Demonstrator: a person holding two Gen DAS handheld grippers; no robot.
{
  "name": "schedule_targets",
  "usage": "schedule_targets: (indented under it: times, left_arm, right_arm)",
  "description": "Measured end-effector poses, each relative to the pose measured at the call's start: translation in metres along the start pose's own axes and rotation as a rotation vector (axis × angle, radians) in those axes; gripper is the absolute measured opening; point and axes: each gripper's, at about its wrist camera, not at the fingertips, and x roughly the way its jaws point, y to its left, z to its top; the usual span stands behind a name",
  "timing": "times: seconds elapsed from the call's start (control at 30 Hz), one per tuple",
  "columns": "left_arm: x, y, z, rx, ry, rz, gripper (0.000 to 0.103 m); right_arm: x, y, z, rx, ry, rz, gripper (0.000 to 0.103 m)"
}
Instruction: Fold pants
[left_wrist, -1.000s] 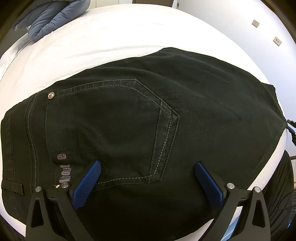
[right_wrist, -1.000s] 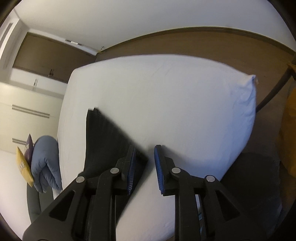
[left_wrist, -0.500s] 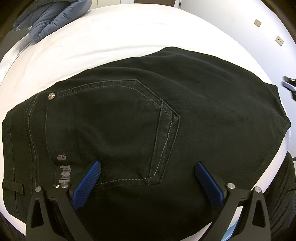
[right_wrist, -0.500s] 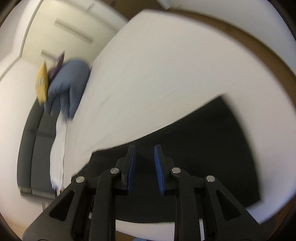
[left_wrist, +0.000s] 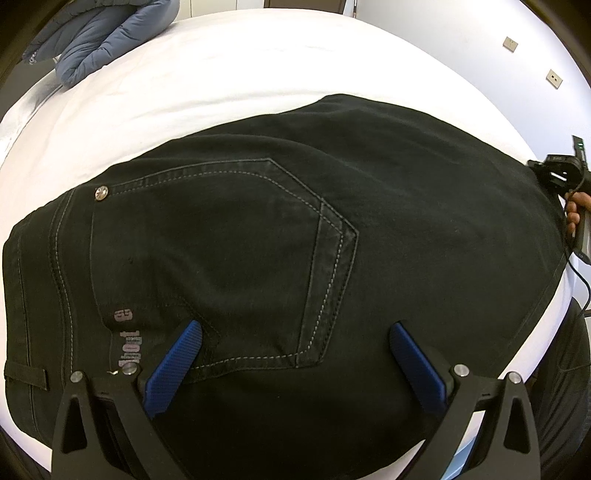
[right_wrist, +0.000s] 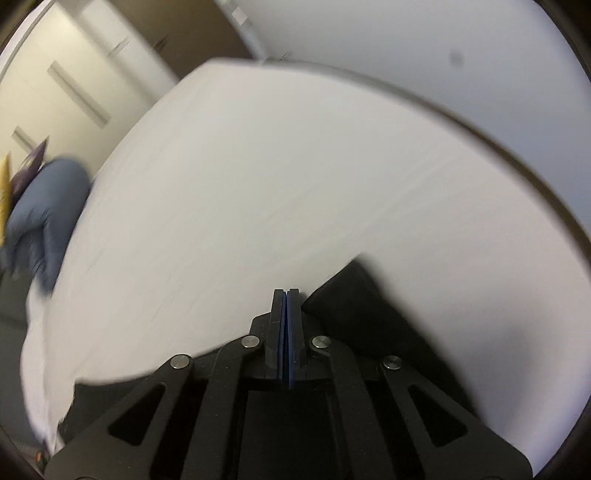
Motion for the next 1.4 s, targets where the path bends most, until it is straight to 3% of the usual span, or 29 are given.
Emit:
schedule_targets:
  times: [0.1, 0.23, 0.33, 0.4, 0.47, 0.5, 0.53, 0.63, 0.73, 0.77, 0.87, 0.93, 1.03, 1.07, 1.13, 1.17, 1.2, 1.23, 1.27, 1.37, 1.4]
  left_arm:
    - [-0.002, 0.0, -0.002, -0.004, -0.008, 0.005, 0.103]
    - [-0.002, -0.002, -0.005, -0.011, -0.017, 0.01, 0.103]
    - [-0.003, -0.002, -0.005, -0.015, -0.016, 0.01, 0.103]
    - [-0.004, -0.002, -0.006, -0.015, -0.02, 0.005, 0.103]
    - [-0.005, -0.001, -0.007, -0.014, -0.025, 0.002, 0.103]
    - [-0.006, 0.0, -0.007, -0.013, -0.027, 0.002, 0.103]
    - [-0.007, 0.0, -0.008, -0.015, -0.029, 0.002, 0.103]
    - [-0.009, 0.001, -0.01, -0.024, -0.039, 0.004, 0.103]
    - [-0.016, 0.002, -0.01, -0.046, -0.048, 0.011, 0.102]
    - [-0.02, 0.004, -0.009, -0.06, -0.051, 0.011, 0.101]
    - [-0.045, 0.003, -0.006, -0.104, -0.108, 0.001, 0.097]
    - [-0.062, -0.003, 0.0, -0.117, -0.171, -0.02, 0.097]
    - [-0.075, -0.02, 0.008, -0.147, -0.246, -0.101, 0.097]
    - [-0.073, -0.026, 0.01, -0.149, -0.254, -0.123, 0.097]
    - [-0.061, -0.038, 0.011, -0.131, -0.24, -0.133, 0.094]
    - [-0.046, -0.043, 0.01, -0.119, -0.204, -0.144, 0.091]
    - [-0.035, -0.046, 0.006, -0.119, -0.167, -0.14, 0.08]
    - [-0.024, -0.045, 0.002, -0.125, -0.129, -0.129, 0.07]
    - [-0.018, -0.042, -0.003, -0.126, -0.125, -0.12, 0.068]
    - [-0.025, -0.034, -0.013, -0.11, -0.158, -0.148, 0.066]
    - [-0.027, -0.03, -0.014, -0.104, -0.159, -0.151, 0.06]
  right_arm:
    - [-0.028, 0.003, -0.009, 0.03, -0.012, 0.106, 0.004]
    - [-0.05, 0.048, -0.055, -0.069, 0.145, 0.446, 0.004]
    - [-0.043, 0.062, -0.094, -0.1, 0.275, 0.596, 0.004]
    - [-0.031, 0.052, -0.11, -0.112, 0.309, 0.538, 0.004]
    - [-0.016, 0.005, -0.111, -0.025, 0.293, 0.385, 0.003]
    - [-0.014, -0.014, -0.11, 0.033, 0.274, 0.4, 0.0]
    - [-0.016, -0.05, -0.101, 0.143, 0.207, 0.428, 0.0]
    - [-0.042, -0.11, -0.075, 0.294, 0.025, 0.315, 0.0]
    - [-0.077, -0.114, -0.054, 0.322, -0.064, 0.149, 0.008]
    - [-0.084, -0.108, -0.052, 0.319, -0.071, 0.176, 0.008]
    - [-0.099, -0.051, -0.067, 0.23, -0.01, 0.403, 0.008]
    - [-0.092, 0.013, -0.103, 0.122, 0.108, 0.564, 0.008]
    - [-0.06, 0.091, -0.173, 0.054, 0.333, 0.722, 0.008]
    - [-0.044, 0.116, -0.202, 0.021, 0.431, 0.726, 0.008]
    - [-0.027, 0.143, -0.245, -0.053, 0.538, 0.718, 0.008]
    - [-0.014, 0.151, -0.259, -0.084, 0.567, 0.676, 0.008]
    - [-0.002, 0.149, -0.269, -0.099, 0.581, 0.594, 0.0]
    - [0.006, 0.131, -0.271, -0.022, 0.573, 0.637, 0.0]
    - [0.012, 0.128, -0.261, 0.011, 0.562, 0.651, 0.0]
    - [-0.003, 0.086, -0.228, 0.026, 0.425, 0.562, 0.0]
    - [0.005, 0.075, -0.2, 0.041, 0.368, 0.524, 0.0]
